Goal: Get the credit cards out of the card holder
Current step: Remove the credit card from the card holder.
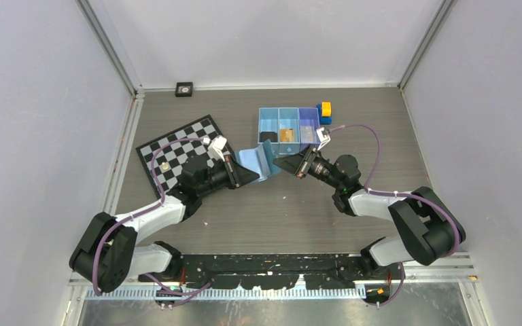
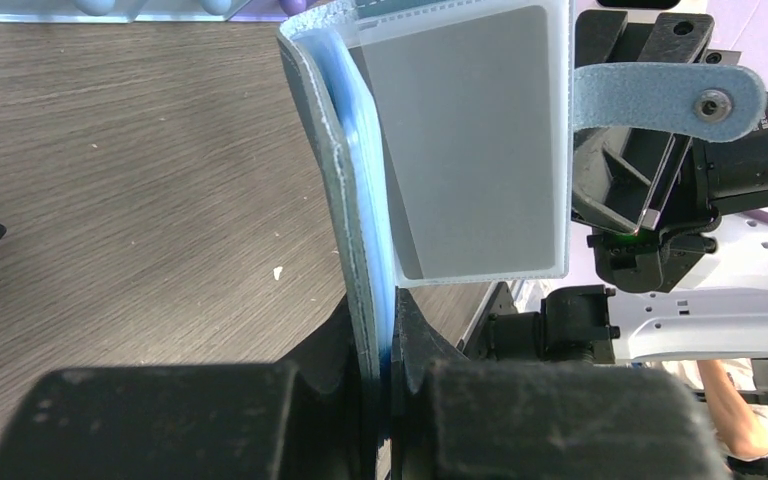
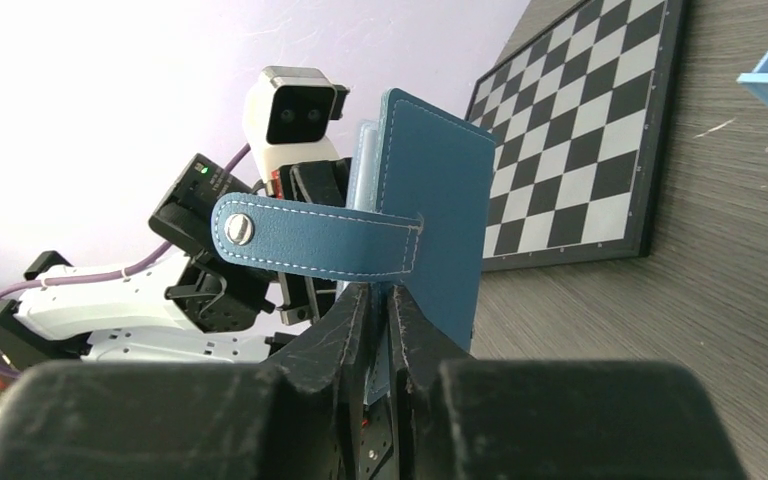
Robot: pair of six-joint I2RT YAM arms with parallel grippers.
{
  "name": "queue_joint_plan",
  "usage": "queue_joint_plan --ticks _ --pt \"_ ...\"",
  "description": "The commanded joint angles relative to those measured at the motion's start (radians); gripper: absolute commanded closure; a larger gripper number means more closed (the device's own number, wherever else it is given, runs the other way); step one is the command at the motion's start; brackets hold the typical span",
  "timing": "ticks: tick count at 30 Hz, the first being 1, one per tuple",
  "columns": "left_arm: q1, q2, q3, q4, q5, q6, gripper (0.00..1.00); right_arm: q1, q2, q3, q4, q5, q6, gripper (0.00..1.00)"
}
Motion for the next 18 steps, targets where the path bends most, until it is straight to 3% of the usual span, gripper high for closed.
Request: queue_joint_plan --ticks 1,8,13,18 --pt "-0.003 -0.005 0.012 0.068 0.022 0.006 1.00 -0.002 -0.031 0.026 -0.053 0.007 -0.048 0.82" --pt "-0.003 -0.008 0.014 0.050 0.010 0.011 1.00 -0.001 -0.089 0.027 -0.169 0.045 -0.114 0.61" --pt "-0.003 -0.007 0.015 0.048 0.010 0.013 1.00 -0.002 -0.078 0.031 -0.162 0.036 -0.108 0.62" --pt "-0.003 -0.008 0.015 0.044 0.010 0.013 1.00 -0.002 -0.077 0.031 -0.156 0.034 -0.107 0.55"
